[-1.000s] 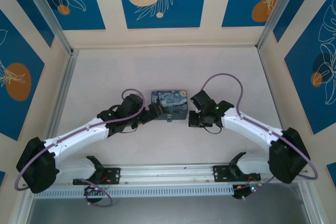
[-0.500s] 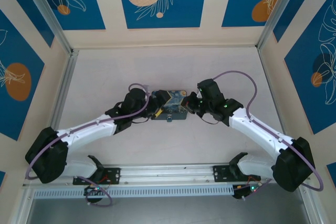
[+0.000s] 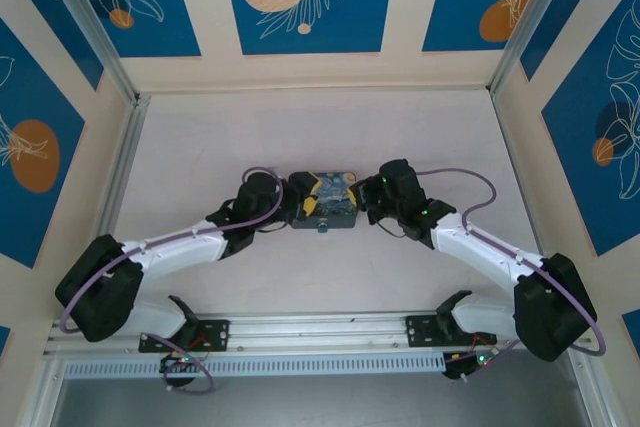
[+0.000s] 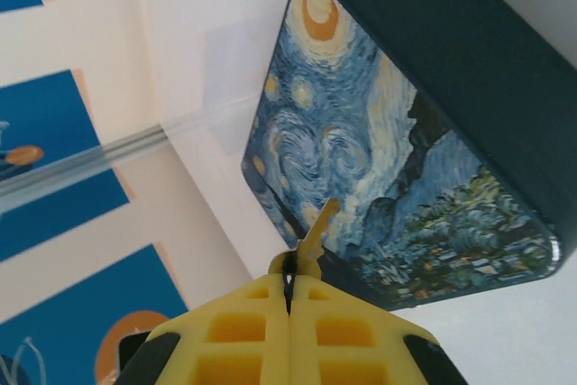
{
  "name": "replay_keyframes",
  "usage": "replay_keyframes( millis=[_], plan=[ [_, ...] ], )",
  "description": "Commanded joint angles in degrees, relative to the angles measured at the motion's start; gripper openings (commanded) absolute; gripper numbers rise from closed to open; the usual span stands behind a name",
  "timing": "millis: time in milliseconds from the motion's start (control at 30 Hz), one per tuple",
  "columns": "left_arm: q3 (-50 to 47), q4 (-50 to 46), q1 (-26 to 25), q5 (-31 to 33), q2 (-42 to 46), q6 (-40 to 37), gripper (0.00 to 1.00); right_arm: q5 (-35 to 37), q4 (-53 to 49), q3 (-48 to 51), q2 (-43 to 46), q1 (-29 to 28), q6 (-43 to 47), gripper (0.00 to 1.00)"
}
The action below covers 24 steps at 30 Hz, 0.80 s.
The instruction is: Unlock a padlock with a key
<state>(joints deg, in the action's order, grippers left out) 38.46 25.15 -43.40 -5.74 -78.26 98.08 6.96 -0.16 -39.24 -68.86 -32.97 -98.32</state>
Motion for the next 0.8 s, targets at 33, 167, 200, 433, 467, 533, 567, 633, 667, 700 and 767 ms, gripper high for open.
replay_keyframes(
  millis=[33, 167, 200, 433, 467, 533, 567, 633, 667, 700, 767],
  plan=[
    [3.5, 1.8, 0.2, -3.7, -3.8, -5.8, 0.49, 2.4, 2.2, -0.9, -1.0, 0.4, -7.5, 0.0],
    [10.7, -12.7, 0.1, -7.4, -4.7, -25.5, 0.5, 1.5, -1.1, -3.7, -2.2, 0.9, -6.8, 0.0],
    [11.4, -15.6, 0.1, -6.8, -4.4, -29.2, 0.5, 1.2, -2.0, -4.4, -2.4, 1.0, -6.3, 0.0],
    [12.1, -20.8, 0.5, -6.7, -2.7, -49.1, 0.51, -4.3, -4.3, -8.4, -5.9, 2.9, -4.4, 0.0],
    [12.0, -20.6, 0.5, -7.2, -2.9, -50.5, 0.51, -6.0, -4.2, -9.3, -6.8, 3.3, -4.2, 0.0],
    [11.5, -19.3, 0.5, -7.5, -3.4, -52.0, 0.51, -7.5, -4.3, -10.2, -7.8, 3.7, -3.6, 0.0],
    [11.3, -18.6, 0.6, -7.6, -3.6, -52.6, 0.51, -8.3, -4.4, -10.7, -8.3, 3.9, -3.4, 0.0],
    [11.4, -17.6, 0.5, -7.9, -4.2, -53.5, 0.51, -9.6, -4.4, -11.6, -9.0, 4.1, -2.7, 0.0],
    [11.5, -16.9, 0.6, -8.3, -4.6, -53.9, 0.51, -10.4, -4.4, -12.0, -9.5, 4.3, -2.4, 0.0],
    [11.5, -16.4, 0.6, -8.5, -4.9, -54.2, 0.51, -11.1, -4.2, -12.2, -9.9, 4.4, -2.3, 0.0],
    [11.9, -15.6, 0.7, -9.0, -5.7, -54.6, 0.51, -12.5, -3.7, -12.6, -10.6, 4.6, -2.0, 0.0]
  ],
)
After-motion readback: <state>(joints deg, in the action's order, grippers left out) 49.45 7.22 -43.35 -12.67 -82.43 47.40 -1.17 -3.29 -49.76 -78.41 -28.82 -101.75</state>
